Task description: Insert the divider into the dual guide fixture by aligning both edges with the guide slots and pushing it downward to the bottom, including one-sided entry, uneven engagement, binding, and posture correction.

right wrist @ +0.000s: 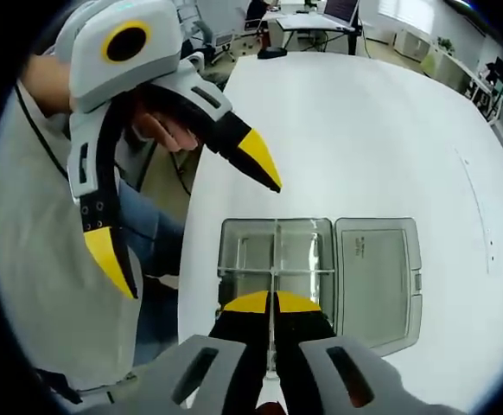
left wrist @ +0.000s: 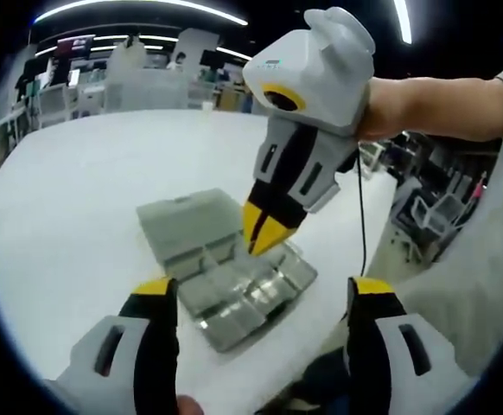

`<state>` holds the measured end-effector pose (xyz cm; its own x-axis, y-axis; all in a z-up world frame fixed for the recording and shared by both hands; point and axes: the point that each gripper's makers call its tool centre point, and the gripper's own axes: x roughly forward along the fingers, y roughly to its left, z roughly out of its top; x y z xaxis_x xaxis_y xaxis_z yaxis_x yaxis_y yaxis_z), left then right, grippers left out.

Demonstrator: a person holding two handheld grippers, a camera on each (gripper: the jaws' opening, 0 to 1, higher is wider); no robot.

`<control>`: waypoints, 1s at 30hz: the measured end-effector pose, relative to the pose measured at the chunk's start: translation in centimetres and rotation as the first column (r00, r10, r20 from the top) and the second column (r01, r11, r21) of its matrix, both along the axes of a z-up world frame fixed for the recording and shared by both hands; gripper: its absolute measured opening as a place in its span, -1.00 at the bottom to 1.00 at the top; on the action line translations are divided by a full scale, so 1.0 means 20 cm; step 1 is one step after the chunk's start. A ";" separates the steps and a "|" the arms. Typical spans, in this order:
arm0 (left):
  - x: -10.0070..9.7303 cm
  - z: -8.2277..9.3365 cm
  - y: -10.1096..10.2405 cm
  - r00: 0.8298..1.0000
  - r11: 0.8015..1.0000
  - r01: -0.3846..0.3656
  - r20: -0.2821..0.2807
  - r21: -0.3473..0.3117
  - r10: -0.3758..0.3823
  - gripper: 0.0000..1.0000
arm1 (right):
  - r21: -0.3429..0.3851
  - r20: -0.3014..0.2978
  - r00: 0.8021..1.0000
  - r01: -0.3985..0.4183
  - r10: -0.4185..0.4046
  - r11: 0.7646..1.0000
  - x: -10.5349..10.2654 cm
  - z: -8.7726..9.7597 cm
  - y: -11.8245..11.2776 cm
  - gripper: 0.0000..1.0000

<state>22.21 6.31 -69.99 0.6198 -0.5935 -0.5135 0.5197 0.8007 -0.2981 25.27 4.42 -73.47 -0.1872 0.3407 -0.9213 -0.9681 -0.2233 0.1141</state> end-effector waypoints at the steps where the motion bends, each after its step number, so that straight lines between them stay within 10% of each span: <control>1: 0.00 0.00 0.00 1.000 1.000 0.000 0.000 0.000 0.000 0.56 | -0.001 0.001 1.000 -0.001 0.001 1.000 0.00 0.00 0.00 -1.00; 30: -0.02 0.01 0.00 1.000 1.000 0.006 0.002 0.008 -0.006 0.55 | -0.023 0.027 1.000 -0.007 0.008 1.000 0.00 0.00 -0.01 -1.00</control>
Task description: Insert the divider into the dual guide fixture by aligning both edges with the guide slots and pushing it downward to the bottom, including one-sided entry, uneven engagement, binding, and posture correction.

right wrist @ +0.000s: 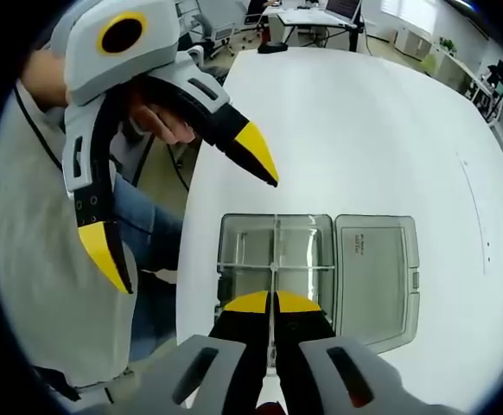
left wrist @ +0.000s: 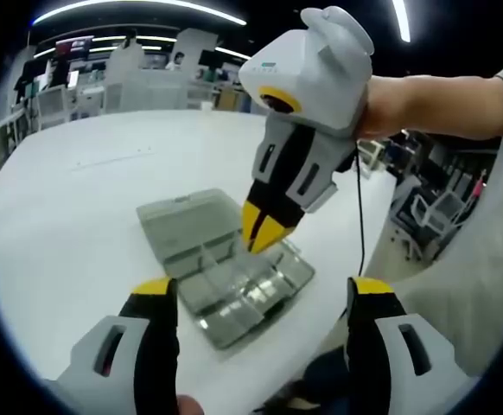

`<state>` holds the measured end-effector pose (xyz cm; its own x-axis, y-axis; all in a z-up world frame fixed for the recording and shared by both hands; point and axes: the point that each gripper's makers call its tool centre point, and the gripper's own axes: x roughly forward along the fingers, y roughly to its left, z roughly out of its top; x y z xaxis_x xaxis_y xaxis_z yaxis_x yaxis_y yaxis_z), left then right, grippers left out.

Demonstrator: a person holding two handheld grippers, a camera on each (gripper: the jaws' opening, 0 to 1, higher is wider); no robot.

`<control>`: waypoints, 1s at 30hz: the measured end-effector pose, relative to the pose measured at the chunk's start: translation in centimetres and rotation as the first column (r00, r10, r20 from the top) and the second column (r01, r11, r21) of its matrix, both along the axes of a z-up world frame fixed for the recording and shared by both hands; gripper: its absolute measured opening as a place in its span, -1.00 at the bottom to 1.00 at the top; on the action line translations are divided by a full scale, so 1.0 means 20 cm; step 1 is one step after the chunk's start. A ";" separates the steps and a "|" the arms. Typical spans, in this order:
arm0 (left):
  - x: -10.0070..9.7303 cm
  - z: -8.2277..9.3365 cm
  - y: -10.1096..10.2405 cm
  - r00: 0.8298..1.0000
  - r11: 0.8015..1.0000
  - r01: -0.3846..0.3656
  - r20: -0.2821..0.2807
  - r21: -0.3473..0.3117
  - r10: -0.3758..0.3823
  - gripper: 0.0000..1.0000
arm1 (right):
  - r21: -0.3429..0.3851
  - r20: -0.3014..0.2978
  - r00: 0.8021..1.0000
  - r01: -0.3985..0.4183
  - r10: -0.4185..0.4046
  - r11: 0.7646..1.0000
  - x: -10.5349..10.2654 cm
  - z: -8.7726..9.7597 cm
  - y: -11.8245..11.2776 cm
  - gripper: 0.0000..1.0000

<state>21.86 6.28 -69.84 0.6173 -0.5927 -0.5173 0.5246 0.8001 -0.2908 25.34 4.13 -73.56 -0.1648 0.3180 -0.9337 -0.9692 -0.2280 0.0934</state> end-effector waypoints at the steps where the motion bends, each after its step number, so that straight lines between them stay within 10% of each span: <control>1: 0.00 0.00 0.00 1.000 1.000 0.000 0.000 0.000 0.000 0.55 | 0.000 0.001 1.000 -0.002 0.002 1.000 0.00 0.00 0.00 -1.00; 30: -0.01 -0.01 0.00 1.000 1.000 -0.005 -0.002 -0.002 0.005 0.55 | -0.088 0.050 0.998 -0.038 0.043 0.995 -0.01 -0.01 -0.03 -1.00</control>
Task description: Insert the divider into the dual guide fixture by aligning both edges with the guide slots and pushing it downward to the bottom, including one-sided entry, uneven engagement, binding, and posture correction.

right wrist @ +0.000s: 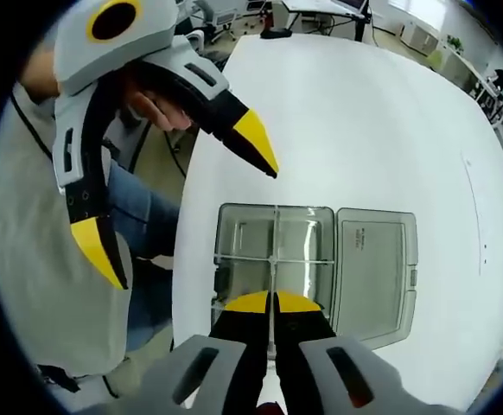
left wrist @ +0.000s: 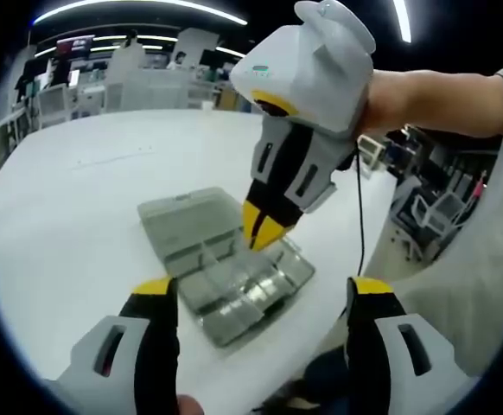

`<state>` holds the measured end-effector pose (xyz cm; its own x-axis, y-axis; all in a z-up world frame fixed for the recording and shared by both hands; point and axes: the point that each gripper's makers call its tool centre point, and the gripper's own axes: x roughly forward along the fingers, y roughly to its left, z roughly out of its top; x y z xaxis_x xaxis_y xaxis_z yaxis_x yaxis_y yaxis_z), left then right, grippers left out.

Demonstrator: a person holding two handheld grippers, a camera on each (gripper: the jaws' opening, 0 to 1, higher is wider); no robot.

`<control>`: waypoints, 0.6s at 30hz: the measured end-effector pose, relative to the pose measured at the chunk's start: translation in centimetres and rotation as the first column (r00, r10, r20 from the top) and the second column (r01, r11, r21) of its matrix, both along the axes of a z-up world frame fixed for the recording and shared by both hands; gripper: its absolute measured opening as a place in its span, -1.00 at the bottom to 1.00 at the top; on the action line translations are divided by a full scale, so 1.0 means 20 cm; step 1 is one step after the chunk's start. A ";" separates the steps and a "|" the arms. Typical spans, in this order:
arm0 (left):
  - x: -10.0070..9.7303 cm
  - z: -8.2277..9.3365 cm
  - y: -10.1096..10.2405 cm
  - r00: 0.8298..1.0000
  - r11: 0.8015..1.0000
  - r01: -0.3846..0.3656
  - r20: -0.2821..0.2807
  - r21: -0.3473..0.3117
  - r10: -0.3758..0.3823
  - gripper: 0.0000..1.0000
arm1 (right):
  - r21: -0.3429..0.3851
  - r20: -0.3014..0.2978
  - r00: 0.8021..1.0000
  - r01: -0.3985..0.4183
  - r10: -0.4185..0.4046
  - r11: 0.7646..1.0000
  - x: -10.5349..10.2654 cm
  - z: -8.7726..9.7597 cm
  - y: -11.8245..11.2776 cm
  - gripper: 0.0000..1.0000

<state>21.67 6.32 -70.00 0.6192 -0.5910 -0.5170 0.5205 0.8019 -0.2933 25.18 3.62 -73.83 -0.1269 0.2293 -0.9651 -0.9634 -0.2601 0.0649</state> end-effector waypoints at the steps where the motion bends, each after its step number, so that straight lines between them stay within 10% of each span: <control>1: 0.00 0.00 0.00 1.000 1.000 -0.001 -0.001 -0.001 0.001 0.55 | -0.011 -0.001 1.000 0.010 -0.010 1.000 0.00 0.00 0.00 -1.00; 18: -0.01 0.00 0.01 1.000 1.000 -0.003 -0.001 -0.004 0.003 0.54 | -0.068 0.026 1.000 0.004 -0.002 0.998 0.01 0.03 0.01 -1.00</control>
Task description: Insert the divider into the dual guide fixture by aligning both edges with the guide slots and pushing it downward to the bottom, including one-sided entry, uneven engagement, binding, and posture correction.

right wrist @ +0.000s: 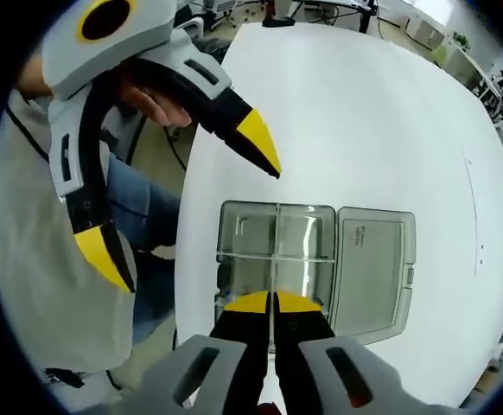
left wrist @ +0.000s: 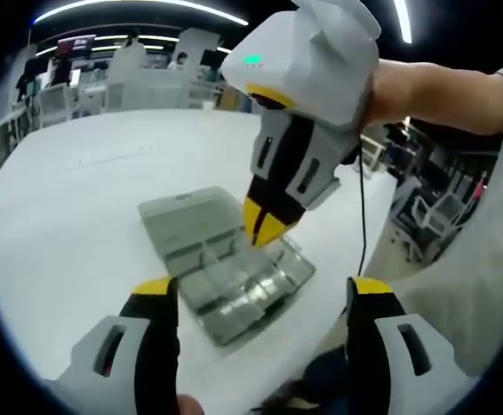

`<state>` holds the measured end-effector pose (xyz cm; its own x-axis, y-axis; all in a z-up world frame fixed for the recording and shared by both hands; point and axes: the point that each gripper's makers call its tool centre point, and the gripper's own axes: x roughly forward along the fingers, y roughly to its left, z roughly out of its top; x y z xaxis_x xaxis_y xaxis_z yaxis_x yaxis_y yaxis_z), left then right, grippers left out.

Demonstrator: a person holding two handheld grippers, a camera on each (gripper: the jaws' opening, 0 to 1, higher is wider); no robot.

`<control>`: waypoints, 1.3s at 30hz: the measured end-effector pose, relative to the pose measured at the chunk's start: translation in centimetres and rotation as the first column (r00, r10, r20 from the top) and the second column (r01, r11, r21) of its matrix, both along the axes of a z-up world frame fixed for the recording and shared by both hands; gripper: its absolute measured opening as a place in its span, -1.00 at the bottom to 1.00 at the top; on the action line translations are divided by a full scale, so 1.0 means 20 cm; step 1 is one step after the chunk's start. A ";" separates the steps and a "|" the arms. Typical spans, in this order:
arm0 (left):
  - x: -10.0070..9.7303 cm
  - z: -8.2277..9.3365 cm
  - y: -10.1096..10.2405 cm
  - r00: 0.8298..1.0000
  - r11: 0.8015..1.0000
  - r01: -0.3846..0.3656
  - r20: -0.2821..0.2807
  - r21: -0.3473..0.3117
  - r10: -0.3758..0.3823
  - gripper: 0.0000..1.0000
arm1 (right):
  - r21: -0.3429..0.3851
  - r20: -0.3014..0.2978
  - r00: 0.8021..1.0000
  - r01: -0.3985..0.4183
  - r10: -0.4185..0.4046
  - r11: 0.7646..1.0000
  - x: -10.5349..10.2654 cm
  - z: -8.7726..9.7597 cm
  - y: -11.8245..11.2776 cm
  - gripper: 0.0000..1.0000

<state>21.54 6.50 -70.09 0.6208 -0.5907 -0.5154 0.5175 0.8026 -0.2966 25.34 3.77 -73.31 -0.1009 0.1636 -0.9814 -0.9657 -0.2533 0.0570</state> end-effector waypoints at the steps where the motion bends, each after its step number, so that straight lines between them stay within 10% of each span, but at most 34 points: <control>1: 0.00 0.00 0.00 1.000 1.000 0.000 0.000 -0.001 0.000 0.54 | -0.002 0.005 1.000 0.002 -0.002 1.000 0.00 0.00 0.00 -1.00; 39: -0.01 0.00 0.01 1.000 1.000 -0.005 0.000 -0.002 0.005 0.54 | -0.072 -0.001 1.000 0.000 -0.001 0.997 0.00 -0.03 -0.01 -1.00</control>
